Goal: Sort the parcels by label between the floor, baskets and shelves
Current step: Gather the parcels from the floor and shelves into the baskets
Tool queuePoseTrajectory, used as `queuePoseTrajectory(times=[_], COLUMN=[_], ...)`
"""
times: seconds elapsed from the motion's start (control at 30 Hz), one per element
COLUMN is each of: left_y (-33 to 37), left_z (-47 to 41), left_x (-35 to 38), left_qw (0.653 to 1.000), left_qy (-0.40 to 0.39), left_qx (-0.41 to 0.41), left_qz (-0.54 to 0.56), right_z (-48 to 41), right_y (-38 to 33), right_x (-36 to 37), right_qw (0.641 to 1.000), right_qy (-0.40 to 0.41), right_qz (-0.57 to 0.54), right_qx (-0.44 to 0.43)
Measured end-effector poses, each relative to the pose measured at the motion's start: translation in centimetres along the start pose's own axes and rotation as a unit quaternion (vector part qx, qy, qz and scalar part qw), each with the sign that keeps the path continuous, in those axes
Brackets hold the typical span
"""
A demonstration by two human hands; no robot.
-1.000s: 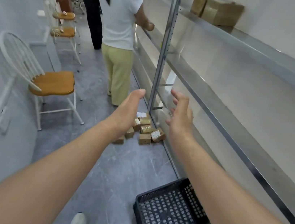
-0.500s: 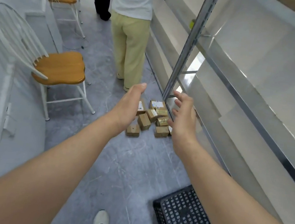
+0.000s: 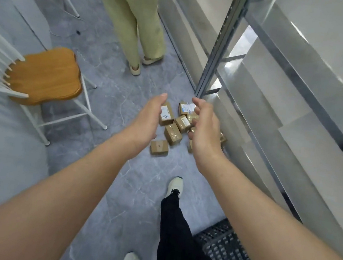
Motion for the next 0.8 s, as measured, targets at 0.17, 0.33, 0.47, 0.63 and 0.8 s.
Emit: queuePoseTrajectory(times=[0.17,0.33,0.47,0.63,0.8], left_y=[-3.1,-9.4,-16.2,-25.2,-33.9], left_z=[-11.3,-20.5,-27.6,-35.3,-41.3], left_x=[0.6,1.3,1.5,0.0,-2.2], left_qw=[0.998,0.991,0.984,0.974,0.96], left_qy=[0.021,0.025,0.019,0.002,-0.039], left_qx=[-0.051,-0.129,-0.173,-0.22,-0.271], left_qz=[-0.017,-0.028,-0.039,-0.052,-0.06], right_z=[-12.5,-23.1,-30.3,-38.9,-45.9], right_y=[-1.0,2.8,8.5,14.7,21.9], right_x=[1.5,3.0,5.3,9.6,13.3], right_qw=[0.999,0.993,0.982,0.962,0.941], right_qy=[-0.016,-0.017,-0.015,-0.006,0.051], right_qz=[0.002,0.006,-0.003,-0.026,-0.029], right_qx=[0.051,0.12,0.19,0.27,0.332])
Point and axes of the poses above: each hand's wrist, its own z-axis away from the middle knuckle, its own x-axis out of the palm, y = z × x, the point moved 9 cm from there along -z, towards the middle knuckle, and after that the axes turned 15 degrees about x, right-handed, at the moved point
